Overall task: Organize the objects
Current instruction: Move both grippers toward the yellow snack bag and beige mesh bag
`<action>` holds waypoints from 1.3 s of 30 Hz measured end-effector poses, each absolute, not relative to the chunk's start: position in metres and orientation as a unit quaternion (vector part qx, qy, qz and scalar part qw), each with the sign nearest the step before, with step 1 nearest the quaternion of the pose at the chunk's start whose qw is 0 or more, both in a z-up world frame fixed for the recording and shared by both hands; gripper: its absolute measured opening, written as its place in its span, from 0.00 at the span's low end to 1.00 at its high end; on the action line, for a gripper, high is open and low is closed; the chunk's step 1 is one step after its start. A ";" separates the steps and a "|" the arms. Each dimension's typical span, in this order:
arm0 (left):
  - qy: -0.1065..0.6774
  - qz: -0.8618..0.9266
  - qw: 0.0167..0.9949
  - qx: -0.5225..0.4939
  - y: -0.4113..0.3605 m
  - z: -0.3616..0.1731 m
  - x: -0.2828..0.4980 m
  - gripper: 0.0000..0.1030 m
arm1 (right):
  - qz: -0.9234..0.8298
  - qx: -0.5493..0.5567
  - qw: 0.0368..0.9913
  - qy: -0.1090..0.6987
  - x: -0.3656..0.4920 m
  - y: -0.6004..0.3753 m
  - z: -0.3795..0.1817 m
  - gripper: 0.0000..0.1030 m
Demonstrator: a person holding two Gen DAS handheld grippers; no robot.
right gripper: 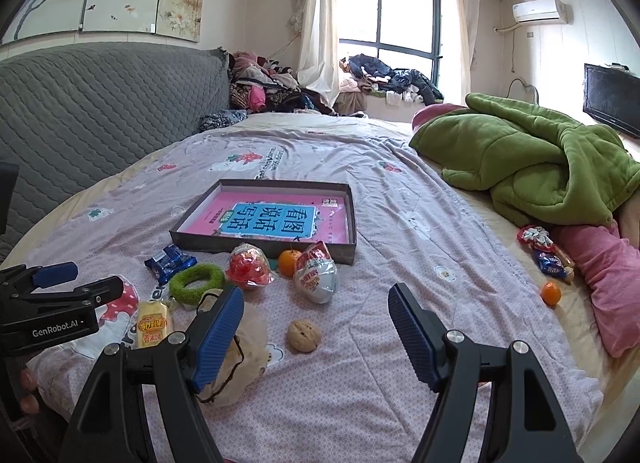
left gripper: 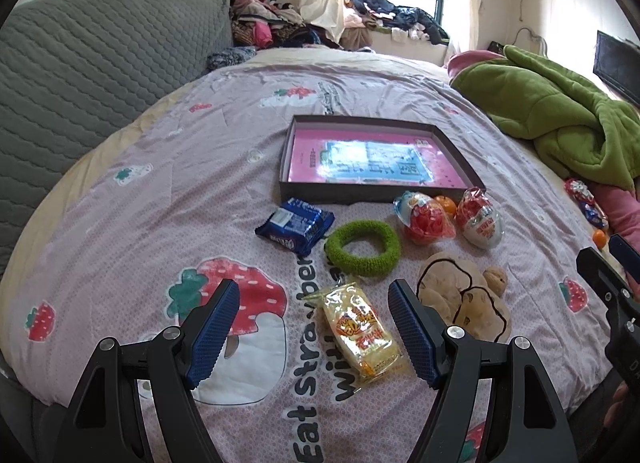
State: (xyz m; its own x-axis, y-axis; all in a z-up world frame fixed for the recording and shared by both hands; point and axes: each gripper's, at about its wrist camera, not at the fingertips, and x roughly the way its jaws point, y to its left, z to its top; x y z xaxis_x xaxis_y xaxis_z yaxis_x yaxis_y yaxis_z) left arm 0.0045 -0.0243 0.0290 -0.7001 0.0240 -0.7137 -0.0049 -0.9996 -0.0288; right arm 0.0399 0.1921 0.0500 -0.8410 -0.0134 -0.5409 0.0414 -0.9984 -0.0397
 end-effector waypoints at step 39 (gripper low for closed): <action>-0.040 0.871 0.010 -0.490 -0.009 -0.045 -0.047 0.75 | -0.920 0.381 0.069 0.060 0.002 0.146 -0.025 0.72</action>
